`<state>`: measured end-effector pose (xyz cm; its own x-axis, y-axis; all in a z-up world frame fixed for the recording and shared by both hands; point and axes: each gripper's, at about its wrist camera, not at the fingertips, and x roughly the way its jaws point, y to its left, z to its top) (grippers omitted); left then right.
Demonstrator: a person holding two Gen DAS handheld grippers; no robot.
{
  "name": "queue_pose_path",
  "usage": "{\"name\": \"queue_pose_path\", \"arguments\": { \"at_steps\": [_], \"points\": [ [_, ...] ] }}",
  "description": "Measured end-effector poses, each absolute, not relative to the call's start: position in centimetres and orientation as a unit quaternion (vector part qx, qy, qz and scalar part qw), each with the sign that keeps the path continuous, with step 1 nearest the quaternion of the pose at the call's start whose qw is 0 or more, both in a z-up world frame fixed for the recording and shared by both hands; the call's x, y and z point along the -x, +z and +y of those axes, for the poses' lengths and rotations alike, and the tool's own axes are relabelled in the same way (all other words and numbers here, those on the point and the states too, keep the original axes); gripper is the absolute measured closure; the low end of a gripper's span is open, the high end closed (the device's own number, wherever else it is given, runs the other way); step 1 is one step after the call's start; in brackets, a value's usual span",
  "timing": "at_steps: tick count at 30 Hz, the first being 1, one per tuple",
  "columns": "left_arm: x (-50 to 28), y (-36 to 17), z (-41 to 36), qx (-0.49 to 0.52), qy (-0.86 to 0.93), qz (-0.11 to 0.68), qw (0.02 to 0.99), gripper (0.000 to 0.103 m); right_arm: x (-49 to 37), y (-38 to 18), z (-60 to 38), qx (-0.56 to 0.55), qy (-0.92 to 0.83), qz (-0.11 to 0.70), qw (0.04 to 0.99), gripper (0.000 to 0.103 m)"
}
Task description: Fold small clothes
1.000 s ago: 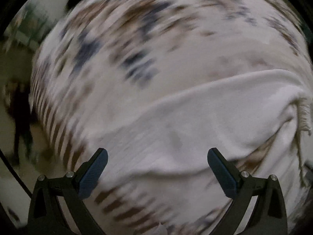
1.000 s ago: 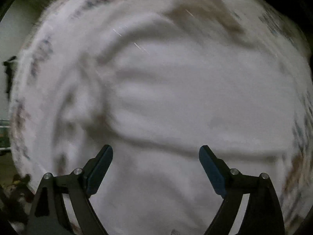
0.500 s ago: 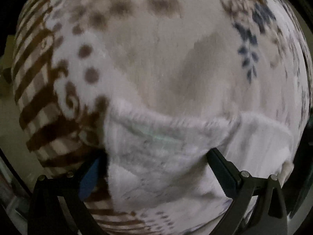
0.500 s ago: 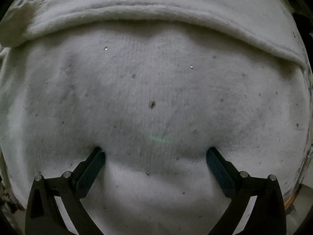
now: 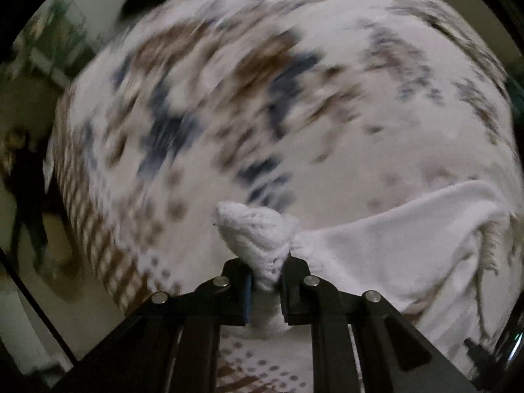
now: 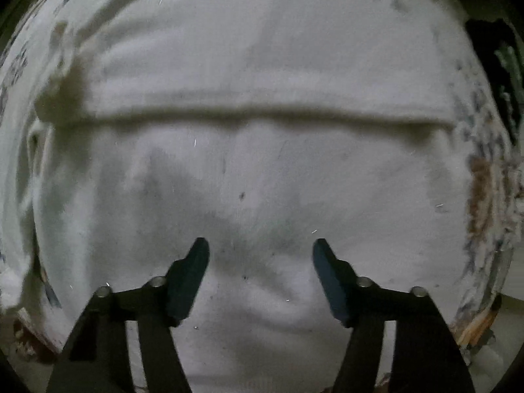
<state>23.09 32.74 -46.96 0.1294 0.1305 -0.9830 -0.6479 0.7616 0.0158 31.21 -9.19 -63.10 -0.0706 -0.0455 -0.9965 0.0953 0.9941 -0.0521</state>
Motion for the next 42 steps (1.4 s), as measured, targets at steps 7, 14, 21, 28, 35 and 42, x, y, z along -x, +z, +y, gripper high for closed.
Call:
{"name": "queue_pose_path", "arguments": {
  "at_steps": [7, 14, 21, 28, 35, 42],
  "points": [
    [-30.7, -41.4, 21.6, 0.118, 0.153, 0.573, 0.796, 0.093, -33.8, -58.8, -13.6, -0.078, -0.044, 0.691, 0.717, 0.039],
    [-39.2, -39.1, -1.3, 0.069, -0.014, 0.562, 0.824, 0.093, -36.5, -58.8, -22.1, -0.131, -0.053, 0.677, 0.722, 0.039],
    [-43.4, -40.4, -19.6, 0.043, -0.103, 0.577, 0.809, 0.089, -36.3, -58.6, -31.6, -0.149, -0.085, 0.665, 0.727, 0.039],
    [-44.6, -41.9, -23.9, 0.018, -0.103, 0.579, 0.808, 0.036, -35.4, -58.7, -37.3, -0.154, -0.087, 0.674, 0.717, 0.038],
    [-41.6, -43.1, -12.7, 0.000, 0.022, 0.577, 0.816, 0.009, -37.1, -57.2, -37.8, -0.190, -0.033, 0.671, 0.716, 0.038],
    [-35.5, -49.5, 0.8, -0.021, 0.190, 0.637, 0.747, 0.009, -43.0, -58.7, -35.4, -0.221, 0.014, 0.660, 0.718, 0.039]
  ]
}}
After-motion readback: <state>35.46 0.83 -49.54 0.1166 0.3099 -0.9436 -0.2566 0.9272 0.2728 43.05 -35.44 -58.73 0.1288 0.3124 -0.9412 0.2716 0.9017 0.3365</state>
